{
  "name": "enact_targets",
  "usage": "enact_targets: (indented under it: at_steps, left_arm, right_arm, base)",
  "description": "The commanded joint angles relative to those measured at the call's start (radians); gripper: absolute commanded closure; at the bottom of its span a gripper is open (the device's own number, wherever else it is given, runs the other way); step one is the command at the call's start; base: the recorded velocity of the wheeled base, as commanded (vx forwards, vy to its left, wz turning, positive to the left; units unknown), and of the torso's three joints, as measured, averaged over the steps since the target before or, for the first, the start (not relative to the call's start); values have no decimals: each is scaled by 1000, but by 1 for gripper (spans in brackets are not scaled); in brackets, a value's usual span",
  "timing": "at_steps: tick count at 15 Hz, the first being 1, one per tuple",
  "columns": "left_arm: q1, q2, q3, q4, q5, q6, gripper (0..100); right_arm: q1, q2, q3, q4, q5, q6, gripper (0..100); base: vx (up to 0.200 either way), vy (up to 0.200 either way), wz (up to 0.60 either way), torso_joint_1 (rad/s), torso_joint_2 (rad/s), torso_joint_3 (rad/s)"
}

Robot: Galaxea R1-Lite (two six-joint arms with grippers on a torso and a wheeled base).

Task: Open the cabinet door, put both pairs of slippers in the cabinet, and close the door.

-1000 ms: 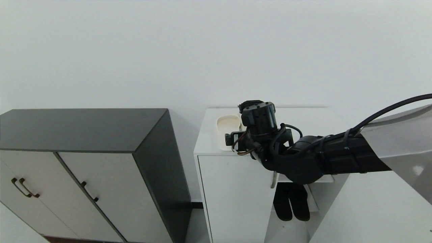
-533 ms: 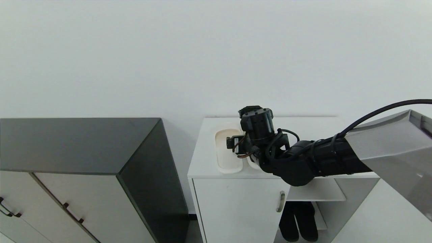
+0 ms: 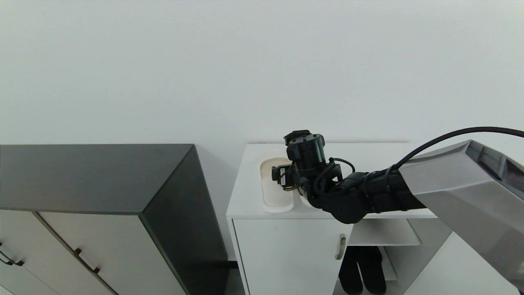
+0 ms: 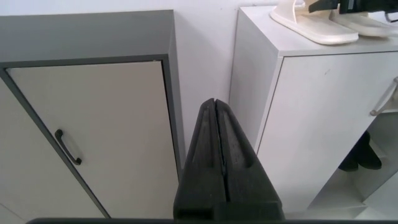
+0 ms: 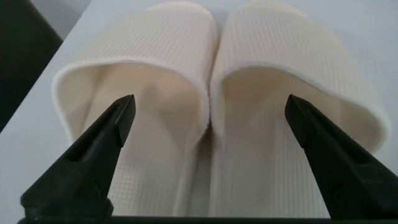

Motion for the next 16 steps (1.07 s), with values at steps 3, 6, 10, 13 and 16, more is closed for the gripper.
enact_targets:
  at_steps: [3, 6, 10, 13, 16]
  left_arm:
    - [0, 0, 0, -1, 0, 0, 100]
    - [0, 0, 0, -1, 0, 0, 100]
    - [0, 0, 0, 0, 0, -2, 100]
    - [0, 0, 0, 0, 0, -2, 100]
    - [0, 0, 0, 0, 0, -2, 100]
  right_arm:
    - [-26, 69, -57, 3, 1, -1, 0]
    - [-35, 112, -125, 0, -1, -39, 0]
    - [-35, 142, -209, 14, -21, -74, 0]
    - [-35, 142, -227, 34, -24, -82, 100]
    - [-35, 135, -229, 40, -25, -82, 100]
  base:
    - [0, 0, 0, 0, 0, 0]
    - [0, 0, 0, 0, 0, 0]
    - [0, 0, 0, 0, 0, 0]
    - [0, 0, 0, 0, 0, 0]
    - [0, 0, 0, 0, 0, 0]
